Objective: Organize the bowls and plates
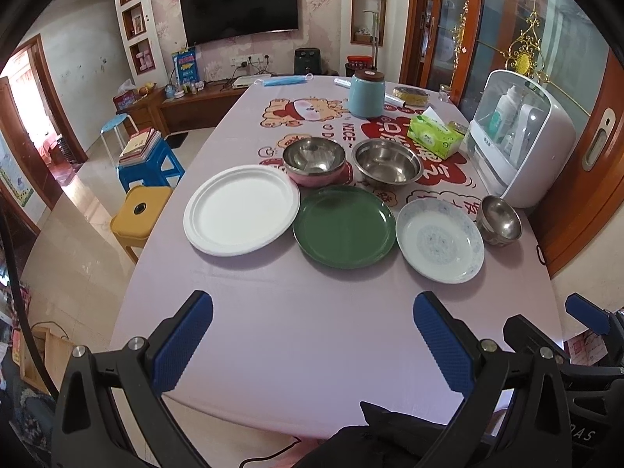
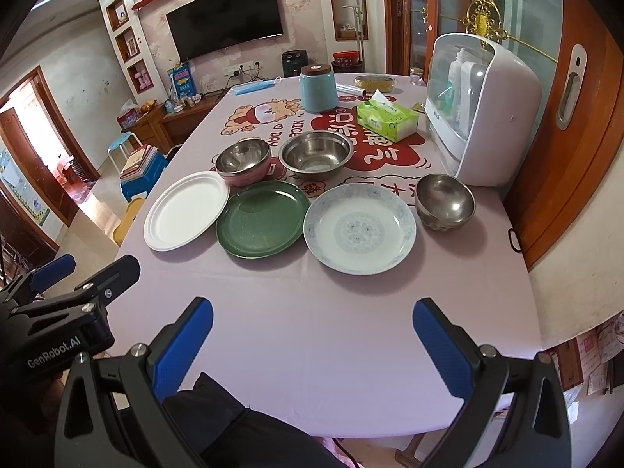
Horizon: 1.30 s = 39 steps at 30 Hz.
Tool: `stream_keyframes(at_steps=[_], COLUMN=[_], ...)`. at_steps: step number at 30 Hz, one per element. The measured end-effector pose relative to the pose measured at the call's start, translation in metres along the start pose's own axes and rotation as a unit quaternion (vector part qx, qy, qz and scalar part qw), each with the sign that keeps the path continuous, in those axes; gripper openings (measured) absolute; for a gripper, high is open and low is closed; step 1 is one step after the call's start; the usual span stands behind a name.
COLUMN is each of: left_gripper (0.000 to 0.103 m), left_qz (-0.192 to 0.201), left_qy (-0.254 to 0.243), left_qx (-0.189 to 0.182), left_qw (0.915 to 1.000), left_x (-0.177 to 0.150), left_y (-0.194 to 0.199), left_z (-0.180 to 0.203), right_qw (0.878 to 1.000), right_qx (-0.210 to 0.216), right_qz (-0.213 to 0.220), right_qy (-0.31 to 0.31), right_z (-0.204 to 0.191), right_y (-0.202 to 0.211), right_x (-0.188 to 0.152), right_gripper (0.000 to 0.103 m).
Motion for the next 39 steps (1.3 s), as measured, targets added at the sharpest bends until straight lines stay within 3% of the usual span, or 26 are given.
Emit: stream_keyframes(at_steps=[14, 24, 39], left_gripper=[0.102, 0.102, 0.102], left_qz=[-0.052, -0.057, -0.056], left_qy=[0.052, 0.098, 0.05], left_qx=[0.014, 0.025, -0.035], left_qw=[0.9972, 0.9932, 0.9965], left_x=[-0.033, -0.039, -0.003], left_y=[-0.01, -0.011, -0.058], left_z=[0.016, -0.002, -0.063], right_qw=[0.999, 0.997, 0.992], right_qx=[0.015, 0.045, 0.065], right_qz=[-0.043, -0.066, -0.064], right_qy=[0.03, 0.012, -0.086], right_z=[0.025, 0.022, -0.026], right_y=[-0.01, -0.027, -0.057], right_x=[-0.013, -0.004, 0.01], right_gripper=[0.103, 0.103, 0.103])
Point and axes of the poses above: each gripper's, at about its wrist camera, not at the fingertips, and y roughly against the way its jaws point, z to its right, x to its top, the point moved 5 cm from there along -y, roughly the way its jaws point, and after that the axes turned 13 degrees about -y, right-handed, at the moved point
